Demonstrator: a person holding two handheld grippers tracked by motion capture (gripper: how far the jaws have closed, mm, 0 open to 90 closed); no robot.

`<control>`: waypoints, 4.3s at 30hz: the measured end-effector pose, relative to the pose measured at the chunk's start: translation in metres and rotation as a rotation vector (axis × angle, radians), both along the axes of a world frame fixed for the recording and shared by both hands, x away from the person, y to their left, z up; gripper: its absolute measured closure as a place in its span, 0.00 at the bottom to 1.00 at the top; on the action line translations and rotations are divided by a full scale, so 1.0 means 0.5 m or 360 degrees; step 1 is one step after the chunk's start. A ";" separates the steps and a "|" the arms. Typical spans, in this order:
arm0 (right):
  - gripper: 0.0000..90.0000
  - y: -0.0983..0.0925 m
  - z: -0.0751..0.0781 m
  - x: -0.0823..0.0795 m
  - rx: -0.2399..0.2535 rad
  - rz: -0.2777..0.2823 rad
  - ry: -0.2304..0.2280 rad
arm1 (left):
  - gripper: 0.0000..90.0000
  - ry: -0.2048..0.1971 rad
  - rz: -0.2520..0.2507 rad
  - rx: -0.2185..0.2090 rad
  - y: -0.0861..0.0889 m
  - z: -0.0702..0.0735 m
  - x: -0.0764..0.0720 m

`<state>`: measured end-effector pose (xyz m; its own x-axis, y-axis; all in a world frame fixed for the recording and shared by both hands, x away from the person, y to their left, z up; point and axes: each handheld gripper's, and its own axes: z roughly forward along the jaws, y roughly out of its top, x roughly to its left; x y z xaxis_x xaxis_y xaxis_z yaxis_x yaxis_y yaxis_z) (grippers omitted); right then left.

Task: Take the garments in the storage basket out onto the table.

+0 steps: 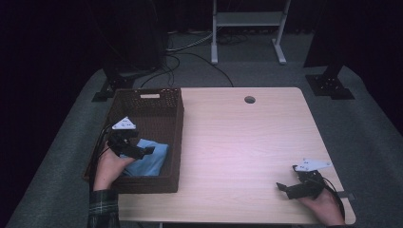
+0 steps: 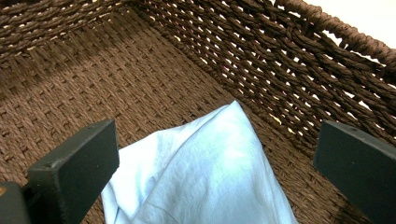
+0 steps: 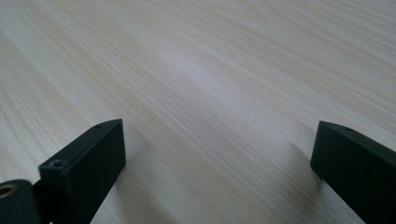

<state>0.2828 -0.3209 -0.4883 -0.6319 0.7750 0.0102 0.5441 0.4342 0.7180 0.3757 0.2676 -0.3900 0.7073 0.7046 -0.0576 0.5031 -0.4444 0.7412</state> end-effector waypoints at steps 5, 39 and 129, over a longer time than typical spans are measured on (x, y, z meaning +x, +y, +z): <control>0.02 0.000 0.000 0.000 0.0000 0.0000 0.0000 | 0.00 0.0021 -0.0002 0.0015 -0.001 -0.002 0.001; 0.02 0.000 0.000 0.000 -0.0001 0.0001 0.0000 | 0.00 0.0182 0.0020 0.0140 -0.011 -0.023 0.009; 0.02 0.000 0.000 0.000 -0.0001 -0.0002 -0.0001 | 0.00 0.0531 0.0033 0.0433 -0.039 -0.084 0.032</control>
